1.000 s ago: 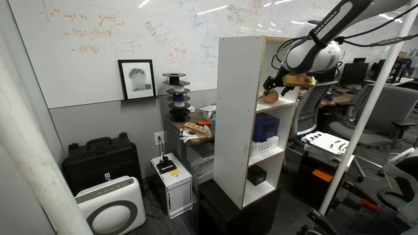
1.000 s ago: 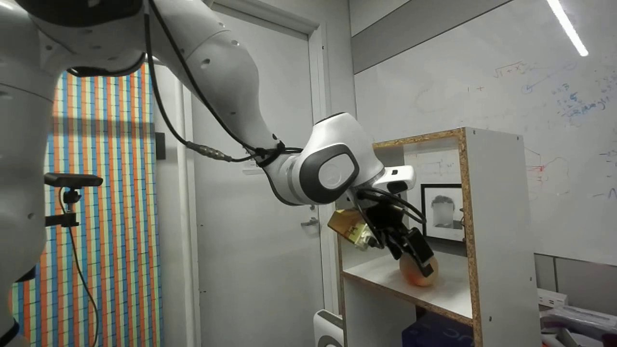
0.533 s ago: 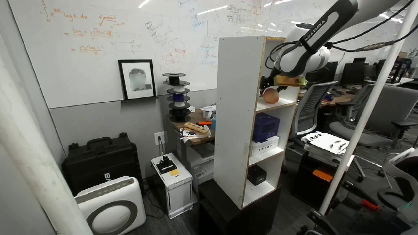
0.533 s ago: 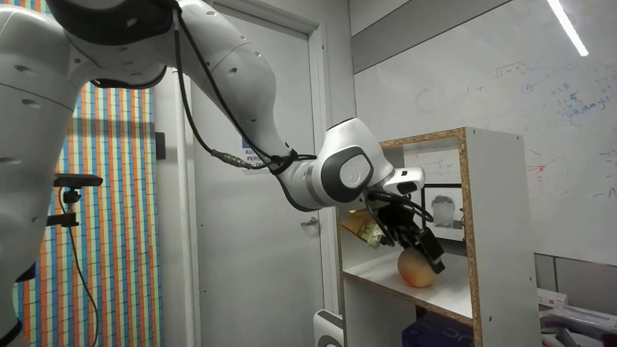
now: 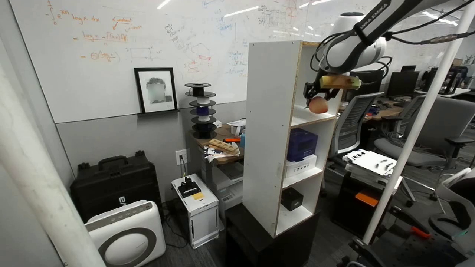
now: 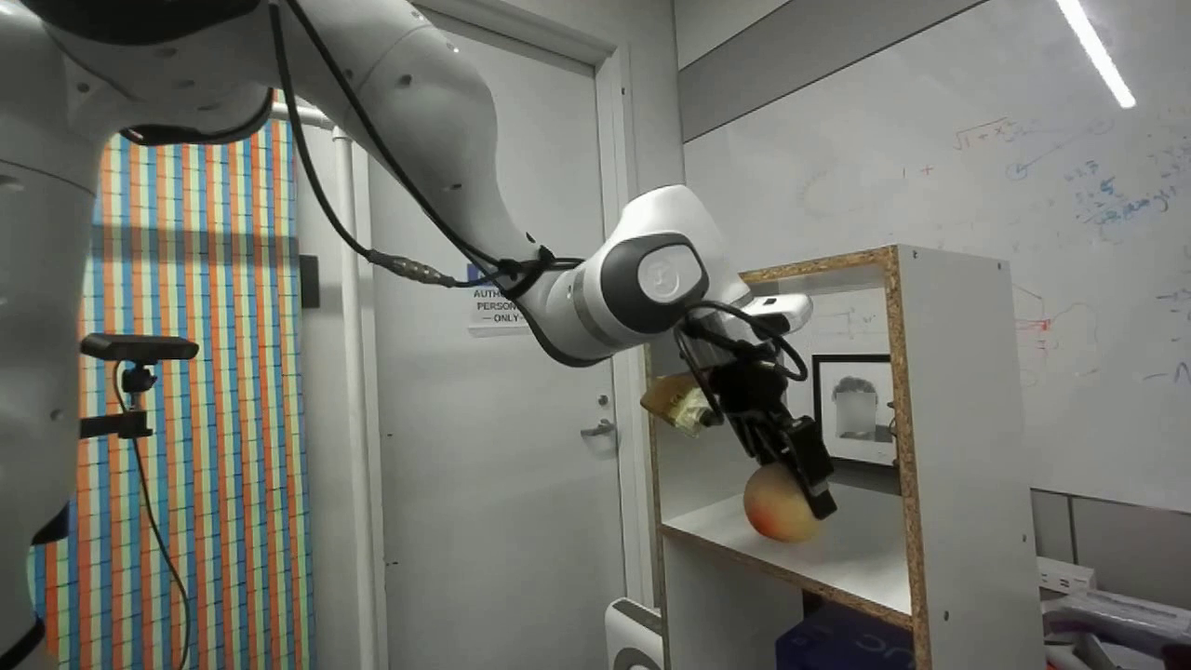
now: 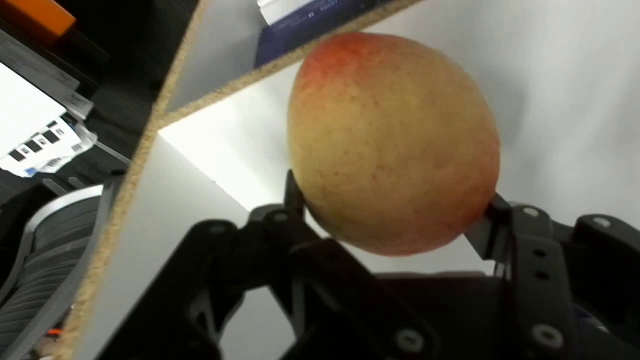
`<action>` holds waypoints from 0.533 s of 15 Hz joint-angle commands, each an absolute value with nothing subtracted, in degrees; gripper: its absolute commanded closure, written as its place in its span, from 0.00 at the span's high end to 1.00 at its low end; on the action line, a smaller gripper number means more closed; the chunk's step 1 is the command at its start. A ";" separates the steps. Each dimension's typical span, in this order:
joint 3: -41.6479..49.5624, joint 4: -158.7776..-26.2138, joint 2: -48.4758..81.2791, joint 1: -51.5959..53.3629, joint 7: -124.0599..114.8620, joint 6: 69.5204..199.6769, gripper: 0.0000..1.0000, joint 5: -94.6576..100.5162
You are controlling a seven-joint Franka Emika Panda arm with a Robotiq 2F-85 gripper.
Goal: Put the yellow object on the top of the shelf
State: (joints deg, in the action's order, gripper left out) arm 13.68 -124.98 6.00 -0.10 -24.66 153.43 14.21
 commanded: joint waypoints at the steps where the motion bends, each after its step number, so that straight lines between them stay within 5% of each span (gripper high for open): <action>1: 11.71 -129.14 -6.18 -2.12 -22.86 139.45 0.46 14.83; 8: 4.43 -122.92 -21.81 -4.48 -18.54 108.45 0.46 14.91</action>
State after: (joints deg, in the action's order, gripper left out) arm 8.01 -126.39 -16.41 -3.50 -19.76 115.60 15.78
